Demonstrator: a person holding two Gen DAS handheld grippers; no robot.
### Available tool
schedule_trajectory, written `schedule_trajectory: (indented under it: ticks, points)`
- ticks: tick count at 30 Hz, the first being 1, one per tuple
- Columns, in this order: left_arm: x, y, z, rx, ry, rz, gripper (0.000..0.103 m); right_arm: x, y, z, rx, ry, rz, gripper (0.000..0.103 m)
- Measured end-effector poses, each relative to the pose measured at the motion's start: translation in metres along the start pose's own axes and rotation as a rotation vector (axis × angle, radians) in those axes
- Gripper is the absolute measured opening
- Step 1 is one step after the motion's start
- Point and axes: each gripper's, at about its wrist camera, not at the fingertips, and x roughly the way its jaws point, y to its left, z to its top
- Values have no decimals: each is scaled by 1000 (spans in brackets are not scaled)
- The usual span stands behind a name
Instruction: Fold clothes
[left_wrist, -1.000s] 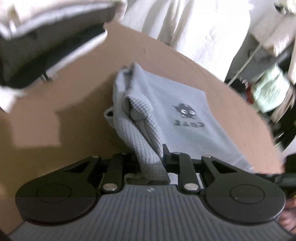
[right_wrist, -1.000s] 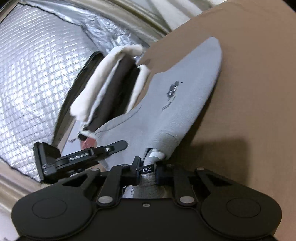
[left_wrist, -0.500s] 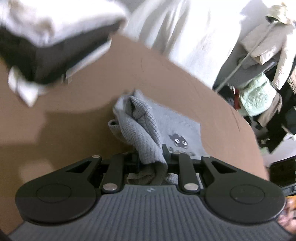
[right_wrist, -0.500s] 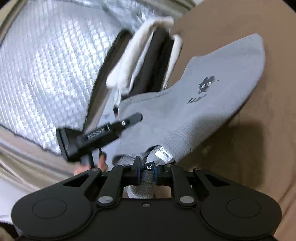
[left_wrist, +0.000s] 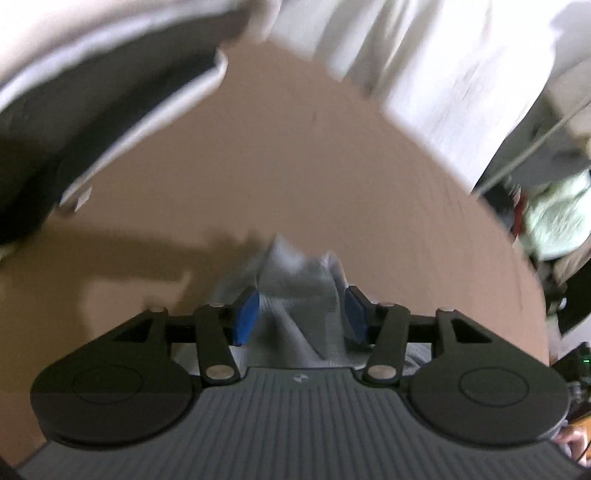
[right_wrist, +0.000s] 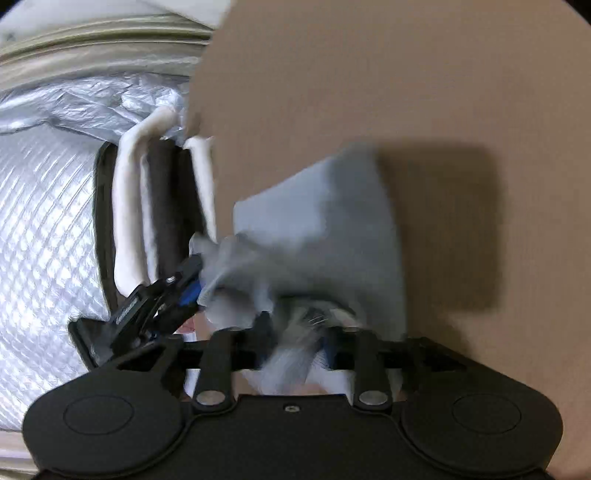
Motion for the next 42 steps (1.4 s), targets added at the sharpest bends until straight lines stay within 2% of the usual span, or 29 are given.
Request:
schedule_trajectory:
  ticks: [2, 3, 5, 10, 11, 13, 15, 16, 18, 20, 22, 23, 24, 25, 26, 27, 28, 29, 30, 32, 34, 35, 37, 39, 40, 42]
  points:
    - [-13, 15, -6, -20, -67, -104, 60, -3, -7, 9, -31, 3, 39, 44]
    - [-19, 21, -7, -20, -81, -129, 63, -6, -7, 7, -73, -3, 60, 46]
    - [-30, 33, -9, 0, -79, -118, 63, -17, -5, -4, -174, -27, 92, 51]
    - [-35, 45, -17, 60, -27, -107, 63, -48, 0, -38, -461, -185, 19, 56]
    - [-35, 38, -21, 126, -14, -99, 64, -51, -1, -43, -491, -202, 12, 56]
    - [-37, 22, -30, 282, 7, -83, 73, -55, 0, -51, -535, -228, -7, 56]
    - [-37, 1, -42, 458, 18, -98, 88, -47, 5, -56, -582, -238, -62, 59]
    - [-36, -6, -48, 519, 23, -85, 92, -45, 5, -59, -607, -242, -84, 61]
    - [-32, -19, -61, 617, 33, -37, 95, -34, 2, -61, -632, -241, -125, 69]
    - [-25, -25, -68, 663, 43, 37, 95, -20, -1, -61, -642, -222, -172, 69]
    - [-16, -21, -66, 617, 33, 65, 96, -11, -5, -57, -650, -197, -207, 69]
    - [-12, -19, -64, 587, 27, 75, 100, -8, -7, -54, -651, -196, -219, 69]
    - [-8, -16, -62, 556, 20, 84, 101, -5, -9, -51, -651, -209, -223, 69]
    - [-2, -8, -59, 479, 9, 75, 100, -1, -10, -48, -656, -251, -223, 68]
    - [2, 2, -55, 394, 17, 49, 78, 1, -7, -48, -682, -289, -229, 54]
    - [7, 11, -51, 315, 32, 19, 32, 2, -3, -48, -714, -322, -237, 29]
    - [11, 21, -48, 235, 48, -10, 27, 3, 1, -49, -746, -354, -245, 24]
    - [10, 24, -45, 211, 39, -18, 23, 2, 9, -52, -796, -385, -251, 16]
    - [3, 22, -43, 222, 11, -22, 20, -1, 19, -57, -851, -414, -256, 13]
    - [-11, 15, -39, 251, -48, -41, 19, -9, 37, -63, -931, -464, -264, 11]
    - [-20, 9, -33, 259, -100, -77, 19, -20, 51, -64, -955, -499, -269, 11]
    - [-15, 7, -29, 261, -104, -67, 21, -22, 53, -58, -950, -497, -292, 11]
    - [7, 5, -22, 274, -76, -6, 33, -21, 51, -40, -907, -468, -359, 11]
    - [37, 8, -22, 288, -17, 108, 44, -8, 39, -18, -830, -418, -414, 11]
    - [46, 10, -23, 282, -5, 136, 45, 0, 32, -8, -780, -393, -426, 11]
    - [41, 16, -25, 234, -22, 129, 47, 10, 22, 6, -689, -372, -424, 11]
